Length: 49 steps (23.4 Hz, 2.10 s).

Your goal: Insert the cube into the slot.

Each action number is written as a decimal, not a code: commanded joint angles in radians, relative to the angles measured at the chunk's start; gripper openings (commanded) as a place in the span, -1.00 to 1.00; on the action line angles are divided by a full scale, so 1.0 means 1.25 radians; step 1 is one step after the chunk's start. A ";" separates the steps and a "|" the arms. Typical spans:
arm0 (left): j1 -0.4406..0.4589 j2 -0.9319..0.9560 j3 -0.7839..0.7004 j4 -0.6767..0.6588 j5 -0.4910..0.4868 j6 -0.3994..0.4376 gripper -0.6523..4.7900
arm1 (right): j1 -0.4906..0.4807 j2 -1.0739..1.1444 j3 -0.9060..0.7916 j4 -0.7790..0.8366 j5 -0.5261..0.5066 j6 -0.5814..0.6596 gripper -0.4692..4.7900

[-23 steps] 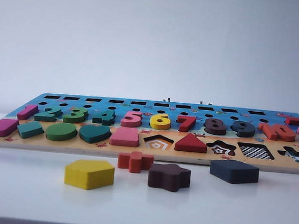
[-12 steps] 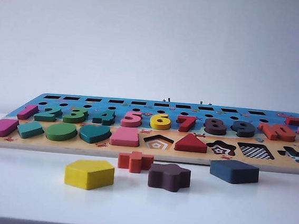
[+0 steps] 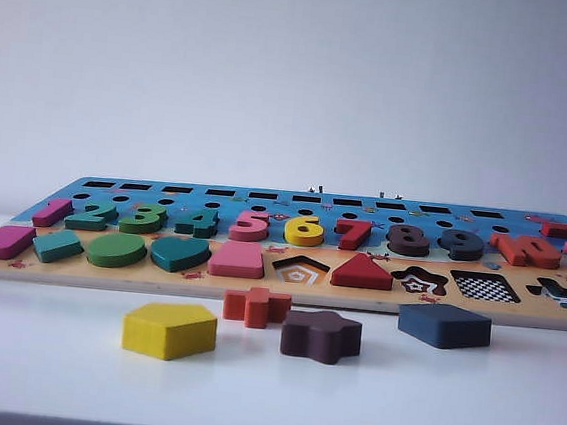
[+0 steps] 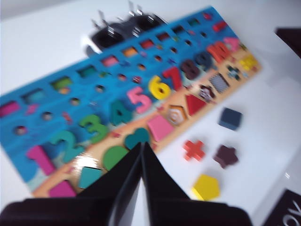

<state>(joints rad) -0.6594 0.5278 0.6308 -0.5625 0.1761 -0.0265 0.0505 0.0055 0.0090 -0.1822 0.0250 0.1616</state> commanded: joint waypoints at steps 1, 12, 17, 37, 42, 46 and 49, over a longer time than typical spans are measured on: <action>-0.016 0.012 0.004 -0.003 0.029 -0.001 -0.74 | 0.000 -0.002 -0.001 -0.026 -0.006 0.006 -0.82; -0.021 0.044 0.004 -0.010 0.105 -0.001 -0.74 | 0.000 -0.002 0.026 -0.027 -0.023 0.106 -0.58; -0.021 0.036 0.001 -0.014 0.105 -0.001 -0.74 | 0.000 -0.002 0.098 -0.026 -0.023 0.121 -0.47; 0.022 -0.020 -0.032 -0.032 0.139 -0.003 -0.74 | 0.000 0.120 0.536 -0.263 -0.260 0.088 -0.46; 0.037 -0.021 -0.052 -0.031 0.156 0.000 -0.74 | 0.000 0.231 0.674 -0.375 -0.334 0.035 -0.46; 0.038 -0.021 -0.054 -0.030 0.155 0.000 -0.74 | 0.000 0.343 0.794 -0.524 -0.382 0.008 -0.46; 0.038 -0.021 -0.054 -0.030 0.156 0.000 -0.74 | 0.001 0.417 0.861 -0.623 -0.422 -0.005 -0.46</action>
<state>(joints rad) -0.6144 0.5014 0.5613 -0.6144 0.3649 -0.0269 0.0509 0.5018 1.0611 -0.8898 -0.4648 0.1749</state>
